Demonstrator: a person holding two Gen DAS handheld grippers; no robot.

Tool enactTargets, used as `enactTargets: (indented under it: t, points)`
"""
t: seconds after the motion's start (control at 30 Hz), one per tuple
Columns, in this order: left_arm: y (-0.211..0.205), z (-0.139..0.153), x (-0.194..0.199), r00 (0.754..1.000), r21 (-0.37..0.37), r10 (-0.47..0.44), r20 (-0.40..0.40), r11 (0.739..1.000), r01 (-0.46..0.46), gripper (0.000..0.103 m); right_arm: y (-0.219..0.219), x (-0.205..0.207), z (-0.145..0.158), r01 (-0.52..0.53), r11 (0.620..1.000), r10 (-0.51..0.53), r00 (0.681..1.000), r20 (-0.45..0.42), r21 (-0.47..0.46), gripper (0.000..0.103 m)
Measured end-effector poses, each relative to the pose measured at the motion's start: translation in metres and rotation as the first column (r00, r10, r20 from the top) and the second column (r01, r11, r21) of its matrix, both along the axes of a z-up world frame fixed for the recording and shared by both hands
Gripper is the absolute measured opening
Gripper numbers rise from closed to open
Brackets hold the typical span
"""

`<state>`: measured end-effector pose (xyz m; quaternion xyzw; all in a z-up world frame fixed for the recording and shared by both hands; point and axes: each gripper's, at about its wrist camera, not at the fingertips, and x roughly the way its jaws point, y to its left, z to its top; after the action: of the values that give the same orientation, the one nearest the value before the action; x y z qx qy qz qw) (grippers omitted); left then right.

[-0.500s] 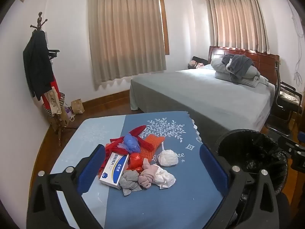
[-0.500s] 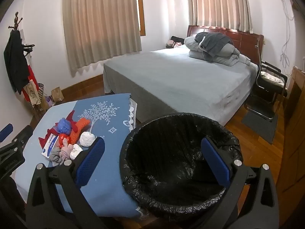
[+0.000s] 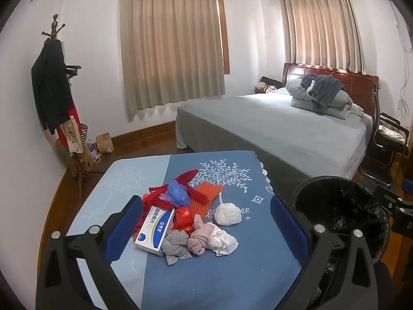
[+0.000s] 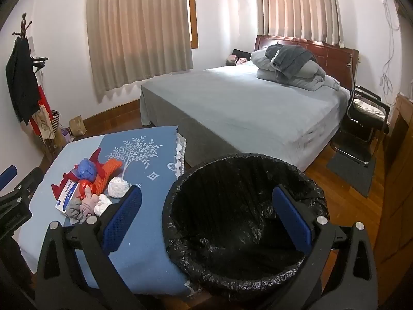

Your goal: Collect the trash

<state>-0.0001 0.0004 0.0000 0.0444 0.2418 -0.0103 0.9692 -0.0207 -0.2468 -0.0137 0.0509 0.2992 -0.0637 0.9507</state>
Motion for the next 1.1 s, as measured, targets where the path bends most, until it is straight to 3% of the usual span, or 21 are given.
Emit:
enactTargets:
  t: [1.1]
  points:
    - [-0.0004,0.0002,0.0011,1.0,-0.008,0.0,-0.001,1.0,0.0,0.097,0.0042,0.0012,-0.0029,-0.001,1.0,0.001,1.0,-0.001,-0.007,0.098]
